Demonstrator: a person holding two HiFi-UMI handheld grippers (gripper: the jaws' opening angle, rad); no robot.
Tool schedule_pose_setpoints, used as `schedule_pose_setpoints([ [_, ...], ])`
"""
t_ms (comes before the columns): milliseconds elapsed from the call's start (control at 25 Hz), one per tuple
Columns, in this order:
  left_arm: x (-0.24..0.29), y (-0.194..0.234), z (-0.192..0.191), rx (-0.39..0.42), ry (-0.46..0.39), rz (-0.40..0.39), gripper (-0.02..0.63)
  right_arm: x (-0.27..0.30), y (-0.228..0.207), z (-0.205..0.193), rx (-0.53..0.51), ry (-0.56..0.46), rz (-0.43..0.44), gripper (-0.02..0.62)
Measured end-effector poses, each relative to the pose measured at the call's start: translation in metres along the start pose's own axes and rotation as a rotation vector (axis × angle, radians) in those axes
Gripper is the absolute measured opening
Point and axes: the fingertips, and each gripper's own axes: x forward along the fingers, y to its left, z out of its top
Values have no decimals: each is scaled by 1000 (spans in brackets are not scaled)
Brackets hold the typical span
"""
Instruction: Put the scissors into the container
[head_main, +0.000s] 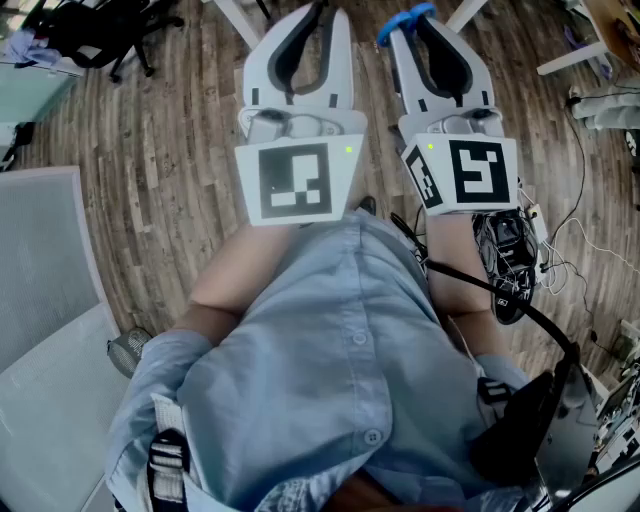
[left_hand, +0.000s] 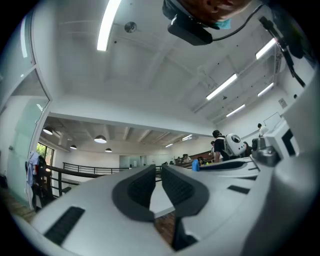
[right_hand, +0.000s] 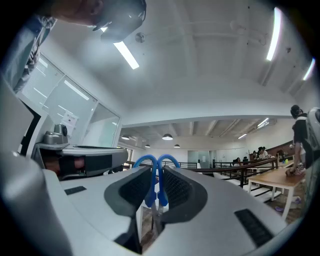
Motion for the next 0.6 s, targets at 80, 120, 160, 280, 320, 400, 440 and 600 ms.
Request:
schedule_pose_setpoints([
  [80,1,-4,0,1,-2,-1,44,-3,-3,0,1,-4,0,86],
  [120,1,-7,0,2,-2,-1,44,-4,-5,0,1,-5,-1,86],
  [160,1,-9,0,2,-3,-2,44,-6,-7,0,1,-7,-2,86],
  [280,2,-16,2,3,-11,-1,44,-12,-13,0,2,-15,-6,86],
  [320,2,-19,2,4,-14,0,44,-14,-15,0,3,-17,-8,86],
  [400,1,-23,2,4,-20,2,44,-20,-19,-2,4,-19,-12,86],
  [440,2,-26,2,5,-22,3,44,-22,-22,-3,5,-21,-15,86],
  [600,11,-45,2,1,-22,8,44,-33,-44,0,26,-41,-15,86],
])
